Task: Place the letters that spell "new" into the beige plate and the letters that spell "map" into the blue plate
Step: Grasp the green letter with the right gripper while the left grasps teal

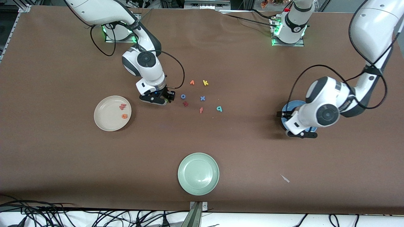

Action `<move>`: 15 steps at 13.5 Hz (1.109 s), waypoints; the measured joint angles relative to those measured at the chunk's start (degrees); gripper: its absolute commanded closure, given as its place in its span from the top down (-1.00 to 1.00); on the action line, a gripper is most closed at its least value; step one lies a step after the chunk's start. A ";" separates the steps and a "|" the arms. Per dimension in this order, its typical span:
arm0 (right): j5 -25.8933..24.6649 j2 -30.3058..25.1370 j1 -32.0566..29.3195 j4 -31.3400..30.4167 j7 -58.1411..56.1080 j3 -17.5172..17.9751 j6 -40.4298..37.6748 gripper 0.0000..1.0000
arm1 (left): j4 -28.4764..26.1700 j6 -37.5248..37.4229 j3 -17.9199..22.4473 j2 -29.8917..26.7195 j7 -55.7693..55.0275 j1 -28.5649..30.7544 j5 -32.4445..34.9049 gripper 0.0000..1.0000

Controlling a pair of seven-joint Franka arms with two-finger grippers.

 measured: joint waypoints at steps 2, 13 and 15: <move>-1.55 0.68 0.01 0.03 1.49 0.00 0.70 0.31 | -0.13 3.50 -0.02 0.09 -8.18 -4.98 -1.32 1.00; -5.17 1.91 0.00 0.11 2.77 -0.90 1.29 -0.80 | -0.35 21.47 8.44 5.11 -40.69 -30.81 -1.51 0.96; -5.48 1.75 -0.03 0.54 2.53 -1.45 1.29 -0.80 | 0.99 22.48 12.41 6.23 -43.11 -35.60 -1.51 0.83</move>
